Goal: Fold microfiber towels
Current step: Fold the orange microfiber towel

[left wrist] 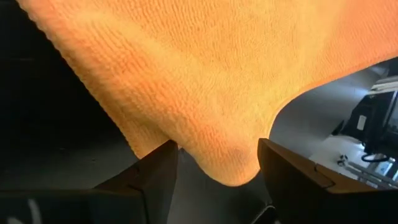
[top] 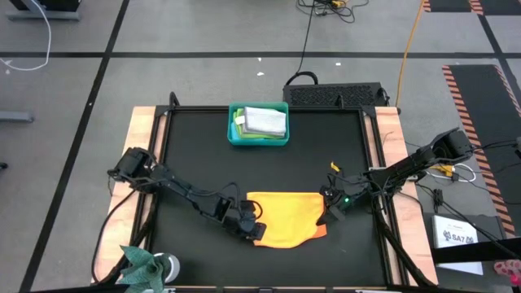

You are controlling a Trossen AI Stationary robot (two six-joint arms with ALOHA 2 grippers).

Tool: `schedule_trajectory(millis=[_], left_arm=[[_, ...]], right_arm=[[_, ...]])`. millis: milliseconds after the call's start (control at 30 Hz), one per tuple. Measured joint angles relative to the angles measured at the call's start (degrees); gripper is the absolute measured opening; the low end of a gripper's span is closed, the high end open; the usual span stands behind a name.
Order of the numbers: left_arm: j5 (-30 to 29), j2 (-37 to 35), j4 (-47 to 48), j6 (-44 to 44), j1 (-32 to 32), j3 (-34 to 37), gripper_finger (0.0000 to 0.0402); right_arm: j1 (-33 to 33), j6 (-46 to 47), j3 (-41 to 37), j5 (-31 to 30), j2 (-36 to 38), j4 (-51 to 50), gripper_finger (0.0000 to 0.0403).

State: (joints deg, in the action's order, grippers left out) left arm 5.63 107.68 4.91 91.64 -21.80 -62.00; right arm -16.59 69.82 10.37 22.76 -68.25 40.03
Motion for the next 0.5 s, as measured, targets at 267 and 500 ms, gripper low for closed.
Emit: schedule_trajectory(millis=[267,500], left_arm=[[-1.2,0.0,1.3,0.9,0.0,0.0,0.0223],[-1.2,0.0,2.7,0.4,0.0,0.0,0.0135]], right_arm=[[0.0,0.0,0.0,0.0,0.0,0.0,0.0000],[0.0,0.0,0.0,-0.1,0.0,0.0,0.0000]])
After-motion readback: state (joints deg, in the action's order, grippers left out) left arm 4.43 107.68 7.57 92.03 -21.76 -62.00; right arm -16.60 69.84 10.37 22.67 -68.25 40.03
